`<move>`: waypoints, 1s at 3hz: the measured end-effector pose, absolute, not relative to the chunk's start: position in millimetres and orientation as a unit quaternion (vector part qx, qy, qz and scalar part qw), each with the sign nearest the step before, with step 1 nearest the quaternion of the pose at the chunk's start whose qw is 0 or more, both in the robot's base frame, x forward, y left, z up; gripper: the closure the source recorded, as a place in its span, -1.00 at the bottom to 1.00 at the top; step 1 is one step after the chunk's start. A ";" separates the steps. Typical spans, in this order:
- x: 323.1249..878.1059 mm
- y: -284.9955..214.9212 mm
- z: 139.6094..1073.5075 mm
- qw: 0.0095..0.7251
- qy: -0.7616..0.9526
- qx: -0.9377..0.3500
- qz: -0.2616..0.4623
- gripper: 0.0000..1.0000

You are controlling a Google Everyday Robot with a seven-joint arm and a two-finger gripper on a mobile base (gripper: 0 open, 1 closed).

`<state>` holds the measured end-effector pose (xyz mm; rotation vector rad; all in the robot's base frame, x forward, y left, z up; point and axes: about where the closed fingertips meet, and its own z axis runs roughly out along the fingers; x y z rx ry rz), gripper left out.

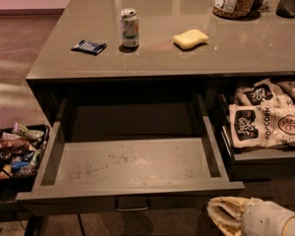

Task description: Close top drawer

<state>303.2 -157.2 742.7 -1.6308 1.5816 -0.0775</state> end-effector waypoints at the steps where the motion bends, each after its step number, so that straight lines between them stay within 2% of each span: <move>1: 303.1 -154.0 741.3 0.427 0.628 -0.650 -0.035 1.00; 3: 311.7 -136.8 700.6 0.447 0.641 -0.619 -0.072 1.00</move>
Offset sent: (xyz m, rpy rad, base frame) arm 0.0162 0.0197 -0.0488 0.0402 -0.1050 -0.1056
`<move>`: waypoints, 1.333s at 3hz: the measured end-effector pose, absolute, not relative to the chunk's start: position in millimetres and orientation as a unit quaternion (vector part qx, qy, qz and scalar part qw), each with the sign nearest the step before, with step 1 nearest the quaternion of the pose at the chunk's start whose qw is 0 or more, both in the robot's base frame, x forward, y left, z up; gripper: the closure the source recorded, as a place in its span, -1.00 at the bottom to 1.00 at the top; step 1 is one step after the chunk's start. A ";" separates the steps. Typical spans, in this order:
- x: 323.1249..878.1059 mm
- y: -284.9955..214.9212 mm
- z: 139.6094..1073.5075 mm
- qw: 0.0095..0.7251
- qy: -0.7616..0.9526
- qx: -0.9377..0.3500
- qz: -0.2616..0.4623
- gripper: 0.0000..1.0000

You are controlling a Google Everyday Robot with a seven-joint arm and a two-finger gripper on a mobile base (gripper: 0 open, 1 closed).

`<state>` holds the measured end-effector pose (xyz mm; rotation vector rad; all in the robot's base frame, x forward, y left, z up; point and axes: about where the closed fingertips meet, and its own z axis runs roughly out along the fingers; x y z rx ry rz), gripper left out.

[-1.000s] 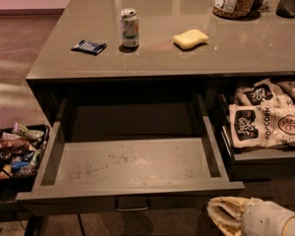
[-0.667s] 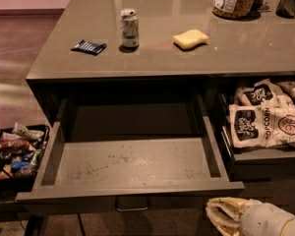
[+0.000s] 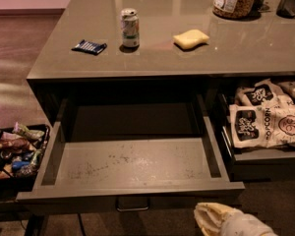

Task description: Close top drawer

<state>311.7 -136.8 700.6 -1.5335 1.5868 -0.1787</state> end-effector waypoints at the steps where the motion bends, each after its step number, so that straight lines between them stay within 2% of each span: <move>1: 320.5 -121.4 663.5 0.436 0.649 -0.617 -0.089 1.00; 4: 324.6 -98.6 629.6 0.441 0.657 -0.606 -0.083 1.00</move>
Offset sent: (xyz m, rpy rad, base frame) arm 0.0129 0.0255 -0.0612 -0.0282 0.0188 -0.0400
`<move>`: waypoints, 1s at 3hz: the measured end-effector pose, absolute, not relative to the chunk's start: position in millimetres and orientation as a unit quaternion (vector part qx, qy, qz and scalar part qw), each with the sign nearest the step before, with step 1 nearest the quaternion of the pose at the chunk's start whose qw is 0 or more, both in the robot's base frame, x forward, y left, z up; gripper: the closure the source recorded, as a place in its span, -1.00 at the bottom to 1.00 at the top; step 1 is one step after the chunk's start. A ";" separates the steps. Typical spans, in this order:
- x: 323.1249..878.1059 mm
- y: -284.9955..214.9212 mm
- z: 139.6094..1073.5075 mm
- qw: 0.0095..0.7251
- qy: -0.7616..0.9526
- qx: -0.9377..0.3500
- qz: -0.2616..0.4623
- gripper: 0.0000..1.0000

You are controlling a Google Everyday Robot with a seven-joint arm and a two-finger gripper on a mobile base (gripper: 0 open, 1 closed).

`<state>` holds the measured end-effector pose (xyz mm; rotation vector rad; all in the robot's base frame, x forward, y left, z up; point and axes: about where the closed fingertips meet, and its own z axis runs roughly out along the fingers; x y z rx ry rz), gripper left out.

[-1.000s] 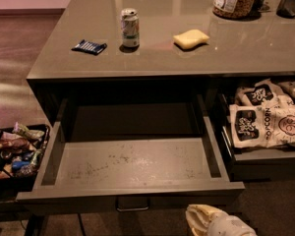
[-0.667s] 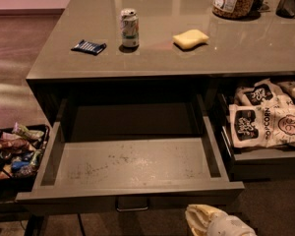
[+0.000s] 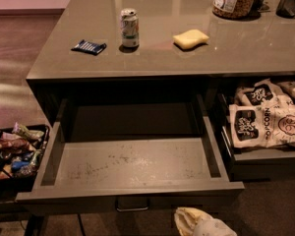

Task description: Close top drawer

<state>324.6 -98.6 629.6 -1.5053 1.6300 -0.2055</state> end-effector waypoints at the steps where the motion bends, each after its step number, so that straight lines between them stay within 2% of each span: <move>1: 334.6 -85.7 617.1 0.460 0.643 -0.606 -0.090 1.00; 3: 362.1 -59.2 608.2 0.501 0.616 -0.597 -0.114 1.00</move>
Offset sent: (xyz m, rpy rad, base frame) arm 0.0448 0.0458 -0.0275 0.0533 -0.1764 0.0355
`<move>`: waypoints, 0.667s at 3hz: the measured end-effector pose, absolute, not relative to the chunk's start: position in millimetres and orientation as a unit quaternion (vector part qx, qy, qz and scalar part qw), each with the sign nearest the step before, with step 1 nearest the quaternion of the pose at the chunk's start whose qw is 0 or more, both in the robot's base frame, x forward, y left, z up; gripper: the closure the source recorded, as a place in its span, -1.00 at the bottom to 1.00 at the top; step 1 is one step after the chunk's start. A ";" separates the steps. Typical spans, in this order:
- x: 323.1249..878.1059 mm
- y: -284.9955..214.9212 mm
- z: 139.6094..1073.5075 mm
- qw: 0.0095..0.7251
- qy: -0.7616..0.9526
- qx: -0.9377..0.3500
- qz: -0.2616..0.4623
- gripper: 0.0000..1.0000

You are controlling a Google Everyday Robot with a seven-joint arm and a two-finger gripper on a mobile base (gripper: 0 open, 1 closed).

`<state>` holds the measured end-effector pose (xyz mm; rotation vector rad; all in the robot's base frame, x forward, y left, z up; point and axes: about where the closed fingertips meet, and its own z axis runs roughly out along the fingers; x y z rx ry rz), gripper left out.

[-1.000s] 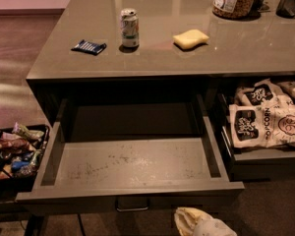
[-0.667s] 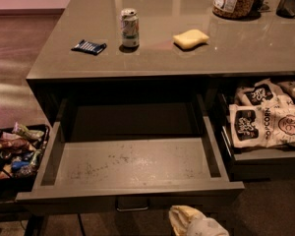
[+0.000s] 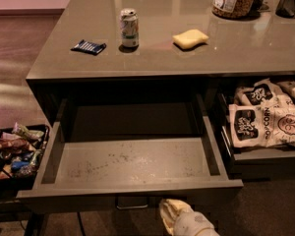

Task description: Close top drawer

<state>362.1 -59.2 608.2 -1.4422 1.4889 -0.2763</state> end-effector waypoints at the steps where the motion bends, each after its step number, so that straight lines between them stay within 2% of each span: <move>1: 379.0 -54.7 607.7 0.512 0.614 -0.586 -0.132 1.00; 2: 395.0 -55.2 609.0 0.518 0.613 -0.580 -0.137 1.00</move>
Offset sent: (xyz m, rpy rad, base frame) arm 0.0549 0.0015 0.0039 0.0195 -0.0754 -0.0500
